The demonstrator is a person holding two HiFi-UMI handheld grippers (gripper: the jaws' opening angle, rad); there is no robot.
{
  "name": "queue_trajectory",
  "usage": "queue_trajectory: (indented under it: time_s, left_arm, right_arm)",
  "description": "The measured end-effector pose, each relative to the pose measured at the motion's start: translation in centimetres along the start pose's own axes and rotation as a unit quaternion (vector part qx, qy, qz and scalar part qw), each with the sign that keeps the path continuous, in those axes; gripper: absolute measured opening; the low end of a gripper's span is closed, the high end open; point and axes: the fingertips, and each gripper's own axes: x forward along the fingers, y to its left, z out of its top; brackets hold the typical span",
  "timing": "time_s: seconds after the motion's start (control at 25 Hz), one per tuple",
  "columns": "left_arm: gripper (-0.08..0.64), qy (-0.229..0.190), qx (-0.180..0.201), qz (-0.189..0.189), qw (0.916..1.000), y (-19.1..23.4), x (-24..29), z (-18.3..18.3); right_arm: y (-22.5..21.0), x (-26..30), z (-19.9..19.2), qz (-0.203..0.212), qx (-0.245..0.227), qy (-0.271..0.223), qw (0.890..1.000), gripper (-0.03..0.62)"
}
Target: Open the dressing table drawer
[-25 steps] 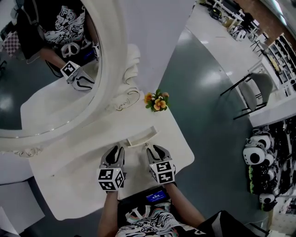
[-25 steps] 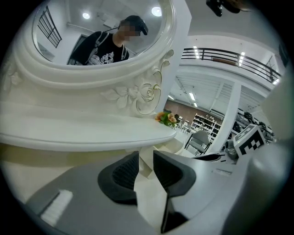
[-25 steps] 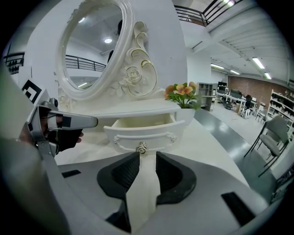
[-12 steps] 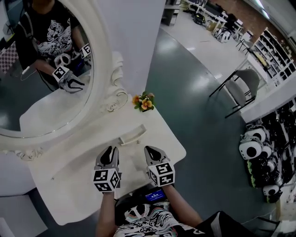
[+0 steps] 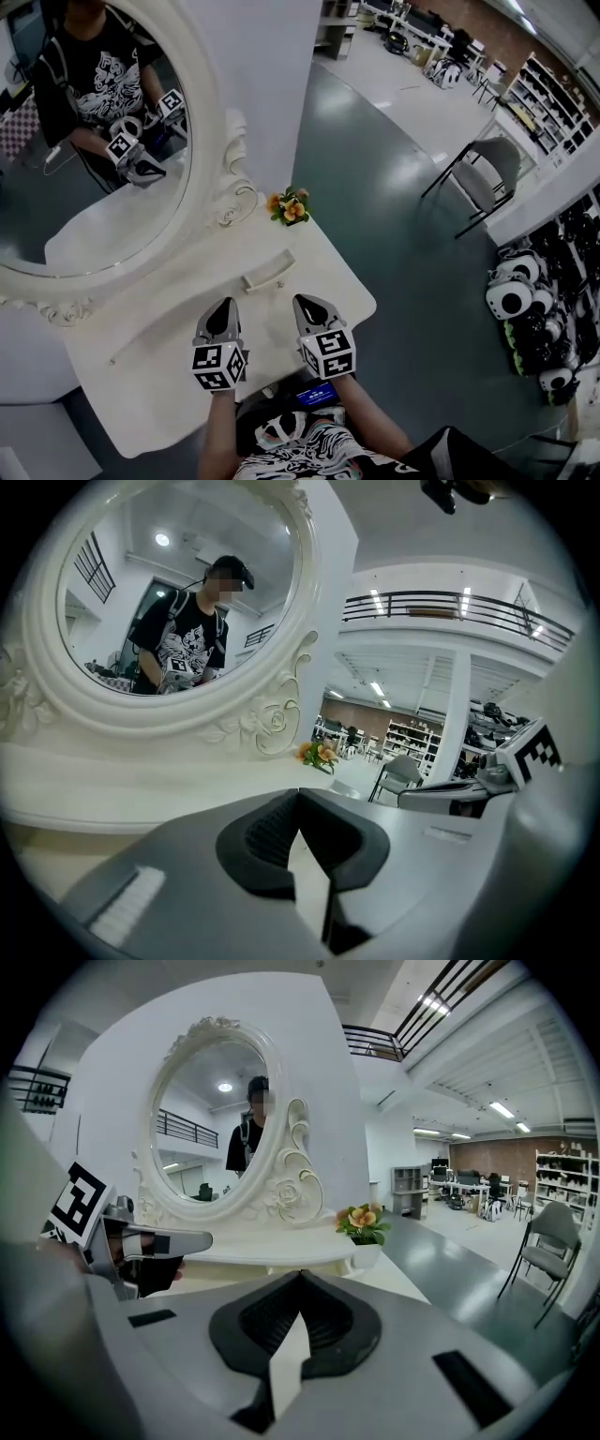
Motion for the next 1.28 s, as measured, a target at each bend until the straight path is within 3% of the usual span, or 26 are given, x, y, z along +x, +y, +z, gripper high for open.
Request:
queue_trajectory:
  time_s: [1.28]
  left_arm:
    - [0.002, 0.012, 0.009, 0.005, 0.9999, -0.14, -0.54, -0.9]
  right_arm:
    - [-0.05, -0.37, -0.89, 0.003, -0.006, 0.013, 1.0, 0.0]
